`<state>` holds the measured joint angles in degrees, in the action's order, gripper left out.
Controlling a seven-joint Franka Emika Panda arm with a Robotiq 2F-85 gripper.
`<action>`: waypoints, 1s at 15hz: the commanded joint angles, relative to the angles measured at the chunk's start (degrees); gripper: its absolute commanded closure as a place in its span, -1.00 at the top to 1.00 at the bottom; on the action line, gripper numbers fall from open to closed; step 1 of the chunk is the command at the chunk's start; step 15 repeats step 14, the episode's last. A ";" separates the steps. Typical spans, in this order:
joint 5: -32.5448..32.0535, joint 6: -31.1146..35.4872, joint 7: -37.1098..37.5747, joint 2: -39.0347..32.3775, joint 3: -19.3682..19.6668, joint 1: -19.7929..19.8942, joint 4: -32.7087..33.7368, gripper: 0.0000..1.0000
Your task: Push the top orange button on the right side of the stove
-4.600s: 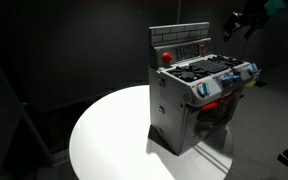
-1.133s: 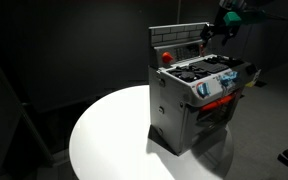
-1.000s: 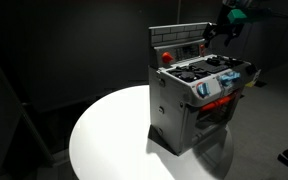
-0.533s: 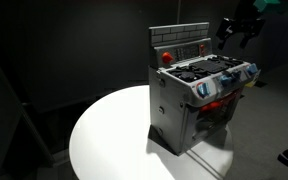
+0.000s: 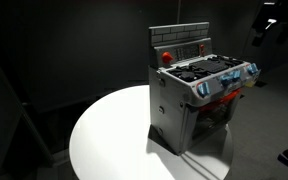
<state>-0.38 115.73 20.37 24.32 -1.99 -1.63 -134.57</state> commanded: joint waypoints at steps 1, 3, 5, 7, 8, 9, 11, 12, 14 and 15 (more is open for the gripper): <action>1.60 -5.40 -3.83 6.05 -0.25 0.51 -3.49 1.00; 1.25 -7.56 -4.43 7.68 -0.46 0.75 -4.55 1.00; 0.47 -8.66 -4.47 8.68 -0.88 1.01 -5.61 1.00; 1.00 -8.12 -3.49 7.14 -1.12 1.19 -4.61 1.00; 0.99 -8.28 -3.50 7.47 -1.22 1.18 -5.14 1.00; 0.98 -8.28 -3.49 7.62 -1.30 1.16 -5.43 1.00; 0.97 -8.28 -3.48 7.66 -1.40 1.15 -5.58 1.00; 0.96 -8.28 -3.48 7.66 -1.44 1.15 -5.60 1.00; 0.96 -8.28 -3.48 7.66 -1.43 1.17 -5.61 1.00; 0.96 -8.28 -3.48 7.66 -1.43 1.17 -5.61 1.00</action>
